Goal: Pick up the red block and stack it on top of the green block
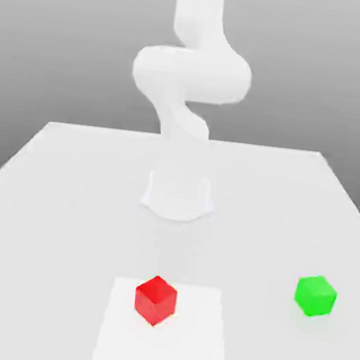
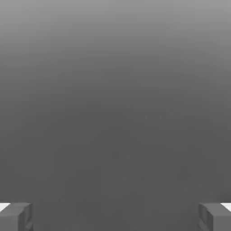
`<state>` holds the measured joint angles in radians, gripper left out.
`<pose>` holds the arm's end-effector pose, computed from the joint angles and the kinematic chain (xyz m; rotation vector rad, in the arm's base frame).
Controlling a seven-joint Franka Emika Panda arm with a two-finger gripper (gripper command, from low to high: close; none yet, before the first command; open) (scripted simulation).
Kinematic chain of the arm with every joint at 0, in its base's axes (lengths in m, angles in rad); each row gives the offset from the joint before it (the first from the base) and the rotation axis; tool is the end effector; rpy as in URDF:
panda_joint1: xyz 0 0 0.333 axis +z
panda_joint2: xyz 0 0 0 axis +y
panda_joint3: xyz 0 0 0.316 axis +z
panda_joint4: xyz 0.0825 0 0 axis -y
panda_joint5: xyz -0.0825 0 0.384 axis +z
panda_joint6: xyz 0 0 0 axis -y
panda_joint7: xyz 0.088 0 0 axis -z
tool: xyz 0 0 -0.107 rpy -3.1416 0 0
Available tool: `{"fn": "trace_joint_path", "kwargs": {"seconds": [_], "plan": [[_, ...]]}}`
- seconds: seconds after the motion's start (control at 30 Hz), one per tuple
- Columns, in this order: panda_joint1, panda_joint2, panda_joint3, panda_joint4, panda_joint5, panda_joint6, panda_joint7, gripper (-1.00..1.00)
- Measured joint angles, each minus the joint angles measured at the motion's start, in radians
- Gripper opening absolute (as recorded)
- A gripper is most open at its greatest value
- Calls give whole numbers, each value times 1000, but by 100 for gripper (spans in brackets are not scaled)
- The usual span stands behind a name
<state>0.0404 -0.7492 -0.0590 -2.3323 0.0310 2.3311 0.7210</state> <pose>0.3677 -0.0144 0.6792 -2.4740 0.9769 -0.9428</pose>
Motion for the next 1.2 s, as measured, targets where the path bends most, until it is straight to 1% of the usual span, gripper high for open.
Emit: {"fn": "trace_joint_path", "kwargs": {"seconds": [0.2,0.4,0.6,0.77,0.9,1.0,1.1,1.2], "plan": [[97,138,-124,-79,71,75,-190,0],[178,284,-210,-155,137,145,-371,0],[244,431,-263,-231,186,217,-540,0],[279,543,-282,-295,202,280,-662,0],[293,621,-289,-347,185,333,-738,0],[293,669,-289,-388,147,375,-777,0],[282,707,-290,-428,77,418,-794,0],[261,732,-292,-462,-17,454,-786,0]]}}
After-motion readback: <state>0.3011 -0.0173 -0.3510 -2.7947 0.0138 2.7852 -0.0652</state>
